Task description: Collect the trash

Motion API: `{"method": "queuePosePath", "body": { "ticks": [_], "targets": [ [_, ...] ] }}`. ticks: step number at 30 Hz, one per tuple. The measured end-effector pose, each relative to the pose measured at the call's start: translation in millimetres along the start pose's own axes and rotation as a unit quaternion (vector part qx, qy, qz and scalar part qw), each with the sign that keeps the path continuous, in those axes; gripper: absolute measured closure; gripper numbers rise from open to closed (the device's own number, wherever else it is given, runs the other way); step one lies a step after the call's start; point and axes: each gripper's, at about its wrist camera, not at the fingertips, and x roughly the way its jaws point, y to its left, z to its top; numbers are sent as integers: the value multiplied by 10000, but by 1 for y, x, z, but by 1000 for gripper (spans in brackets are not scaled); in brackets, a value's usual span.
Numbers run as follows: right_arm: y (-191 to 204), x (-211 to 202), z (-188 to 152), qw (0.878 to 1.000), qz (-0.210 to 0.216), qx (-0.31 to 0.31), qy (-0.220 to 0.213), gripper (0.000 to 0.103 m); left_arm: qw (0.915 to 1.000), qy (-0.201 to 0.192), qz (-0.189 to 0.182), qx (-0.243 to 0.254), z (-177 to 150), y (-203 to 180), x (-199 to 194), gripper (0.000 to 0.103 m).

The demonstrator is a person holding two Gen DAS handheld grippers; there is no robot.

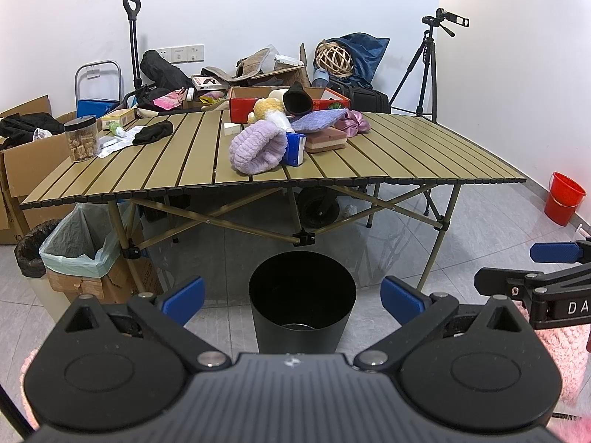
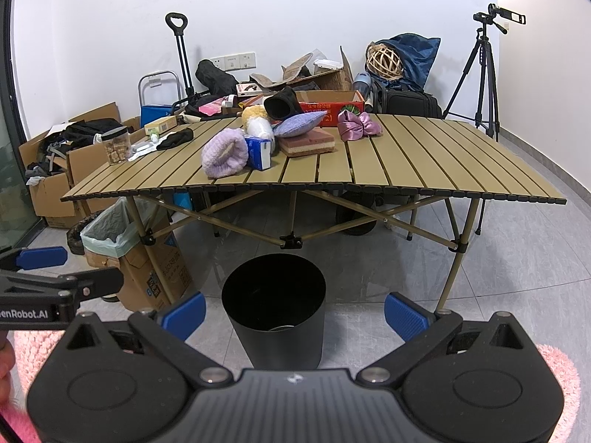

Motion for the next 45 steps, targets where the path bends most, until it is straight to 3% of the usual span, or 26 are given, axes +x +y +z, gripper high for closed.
{"method": "queuePosePath", "body": {
  "ticks": [23, 45],
  "targets": [
    [7, 12, 4, 9996, 59, -266, -1, 0, 9999, -89, 110, 9, 1, 1, 9, 0],
    [-4, 81, 54, 9984, 314, -386, -273, 0, 9979, -312, 488, -296, 52, 23, 60, 0]
  ]
}}
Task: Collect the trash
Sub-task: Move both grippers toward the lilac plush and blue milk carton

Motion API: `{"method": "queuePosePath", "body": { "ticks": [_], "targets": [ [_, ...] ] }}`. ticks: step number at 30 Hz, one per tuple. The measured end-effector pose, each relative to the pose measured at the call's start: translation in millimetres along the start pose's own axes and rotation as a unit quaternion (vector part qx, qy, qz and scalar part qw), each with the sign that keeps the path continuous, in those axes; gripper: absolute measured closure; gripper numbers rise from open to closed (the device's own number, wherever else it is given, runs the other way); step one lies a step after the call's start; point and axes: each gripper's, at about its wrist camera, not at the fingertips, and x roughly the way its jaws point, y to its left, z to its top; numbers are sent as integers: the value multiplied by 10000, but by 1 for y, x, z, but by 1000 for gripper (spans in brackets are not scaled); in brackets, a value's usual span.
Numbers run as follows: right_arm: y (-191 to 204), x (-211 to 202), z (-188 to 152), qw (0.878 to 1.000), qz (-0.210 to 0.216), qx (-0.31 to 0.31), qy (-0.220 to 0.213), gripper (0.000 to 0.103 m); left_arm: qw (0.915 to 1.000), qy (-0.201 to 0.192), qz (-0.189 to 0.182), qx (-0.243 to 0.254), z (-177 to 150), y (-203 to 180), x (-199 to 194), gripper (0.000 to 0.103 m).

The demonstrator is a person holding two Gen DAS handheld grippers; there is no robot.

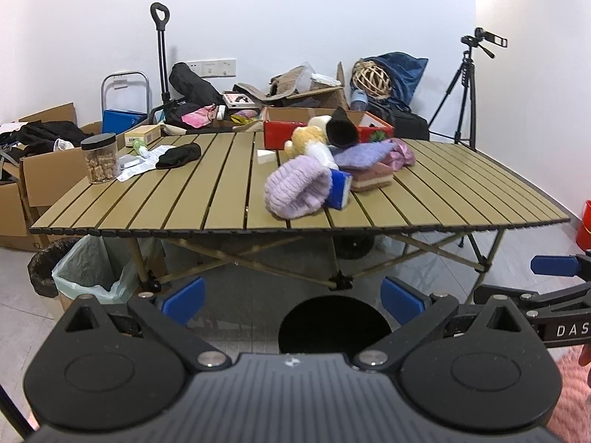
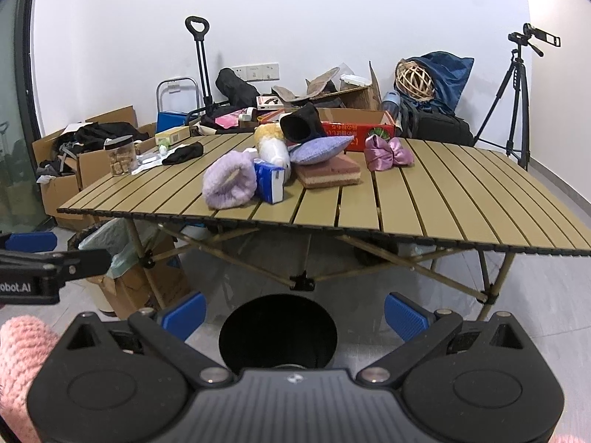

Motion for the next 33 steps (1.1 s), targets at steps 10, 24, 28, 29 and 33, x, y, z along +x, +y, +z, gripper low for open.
{"method": "queuePosePath", "body": {
  "ticks": [10, 24, 28, 29, 33],
  "targets": [
    [-10, 49, 27, 9997, 93, 77, -200, 0, 9998, -50, -30, -205, 29, 2, 48, 0],
    [-36, 109, 66, 9973, -272, -80, -681, 0, 9993, -199, -90, -309, 68, -17, 122, 0],
    [-46, 124, 73, 9962, -400, -232, -735, 0, 9993, -217, 8, -293, 76, -20, 144, 0],
    [-50, 128, 74, 9961, -430, -220, -737, 0, 9993, -215, 51, -291, 78, -21, 150, 0],
    [-69, 147, 78, 9962, -519, -72, -689, 0, 9989, -241, 184, -347, 83, -24, 174, 0]
  ]
}}
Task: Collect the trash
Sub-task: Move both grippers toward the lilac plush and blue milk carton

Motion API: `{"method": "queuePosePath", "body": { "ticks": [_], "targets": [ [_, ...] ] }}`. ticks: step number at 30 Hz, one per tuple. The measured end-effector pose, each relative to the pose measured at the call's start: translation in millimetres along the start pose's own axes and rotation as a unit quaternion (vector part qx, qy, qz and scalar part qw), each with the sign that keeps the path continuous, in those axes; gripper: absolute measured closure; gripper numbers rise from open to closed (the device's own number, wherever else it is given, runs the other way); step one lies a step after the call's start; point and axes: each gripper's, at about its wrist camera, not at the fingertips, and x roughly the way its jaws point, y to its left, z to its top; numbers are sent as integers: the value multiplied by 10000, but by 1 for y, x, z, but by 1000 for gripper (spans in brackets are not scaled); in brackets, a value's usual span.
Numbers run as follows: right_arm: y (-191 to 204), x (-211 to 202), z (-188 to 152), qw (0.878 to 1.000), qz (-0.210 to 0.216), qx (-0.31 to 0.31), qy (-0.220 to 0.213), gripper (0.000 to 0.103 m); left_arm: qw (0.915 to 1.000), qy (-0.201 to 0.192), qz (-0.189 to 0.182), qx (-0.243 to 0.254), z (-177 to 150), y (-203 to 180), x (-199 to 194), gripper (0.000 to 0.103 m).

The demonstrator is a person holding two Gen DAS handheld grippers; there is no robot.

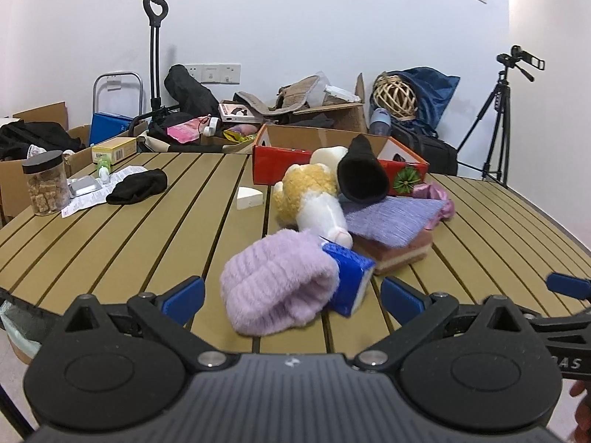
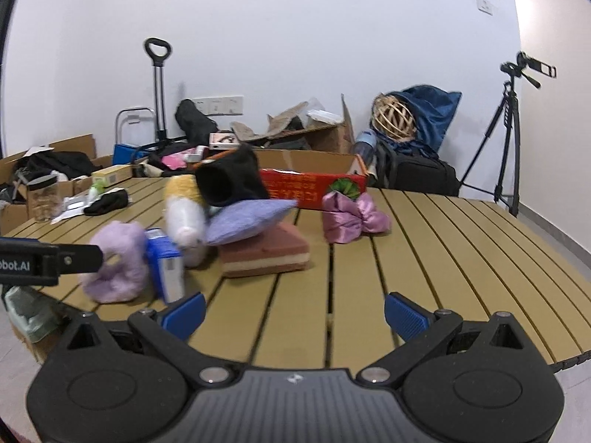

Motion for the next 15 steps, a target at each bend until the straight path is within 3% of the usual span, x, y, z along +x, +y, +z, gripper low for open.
{"method": "queuePosePath", "body": {
  "ticks": [8, 15],
  "targets": [
    [-22, 34, -11, 9986, -88, 449, 270, 0, 9991, -7, 424, 82, -2, -11, 47, 0],
    [-15, 48, -18, 9980, -21, 519, 371, 0, 9969, -94, 772, 145, -6, -10, 65, 0]
  ]
}}
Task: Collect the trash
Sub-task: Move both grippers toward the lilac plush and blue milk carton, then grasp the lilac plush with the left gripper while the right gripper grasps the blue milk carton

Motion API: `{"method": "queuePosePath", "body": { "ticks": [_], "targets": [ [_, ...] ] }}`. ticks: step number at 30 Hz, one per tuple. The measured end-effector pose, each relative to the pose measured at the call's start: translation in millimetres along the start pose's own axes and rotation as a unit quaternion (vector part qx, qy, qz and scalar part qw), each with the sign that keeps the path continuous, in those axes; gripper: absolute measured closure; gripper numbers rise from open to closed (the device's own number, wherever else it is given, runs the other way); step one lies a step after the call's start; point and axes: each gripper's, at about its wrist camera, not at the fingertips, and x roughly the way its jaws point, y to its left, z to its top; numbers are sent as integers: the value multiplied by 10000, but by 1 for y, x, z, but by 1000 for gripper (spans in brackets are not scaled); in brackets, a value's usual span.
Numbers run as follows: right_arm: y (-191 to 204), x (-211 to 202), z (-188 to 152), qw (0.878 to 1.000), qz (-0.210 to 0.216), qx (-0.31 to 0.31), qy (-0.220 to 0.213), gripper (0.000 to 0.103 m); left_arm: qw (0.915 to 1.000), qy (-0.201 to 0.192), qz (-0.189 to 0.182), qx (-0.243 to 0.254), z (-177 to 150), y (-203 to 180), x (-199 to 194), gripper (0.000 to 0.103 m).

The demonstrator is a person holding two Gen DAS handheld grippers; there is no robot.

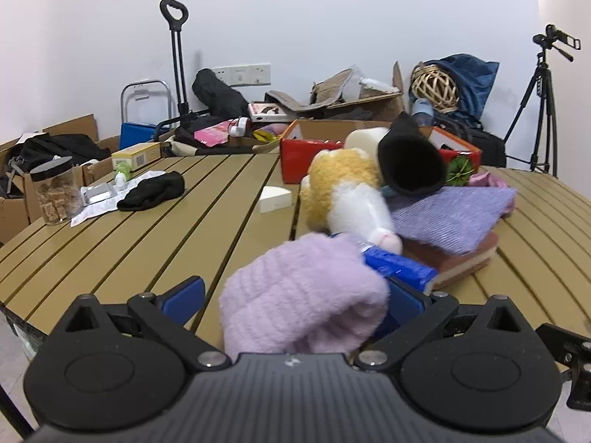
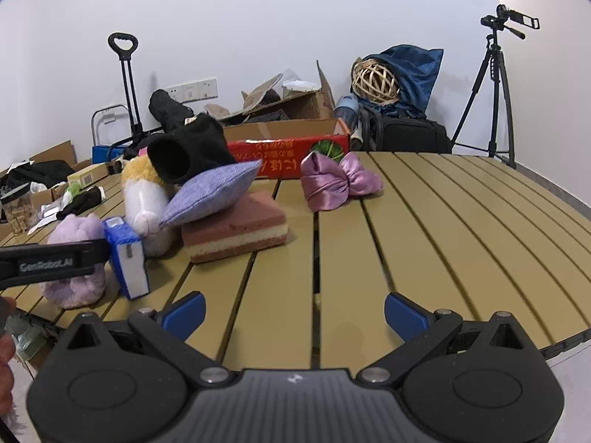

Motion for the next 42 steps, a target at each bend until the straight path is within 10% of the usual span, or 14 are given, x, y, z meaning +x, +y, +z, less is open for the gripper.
{"method": "queuePosePath", "body": {
  "ticks": [7, 20, 42],
  "targets": [
    [16, 8, -2, 9998, 171, -31, 44, 0, 9999, -83, -83, 86, -7, 3, 4, 5],
    [41, 18, 4, 9989, 452, 75, -72, 0, 9990, -128, -419, 8, -5, 17, -1, 48],
    [95, 48, 8, 9952, 944, -84, -239, 0, 9987, -221, -375, -254, -4, 73, -13, 69]
  ]
}}
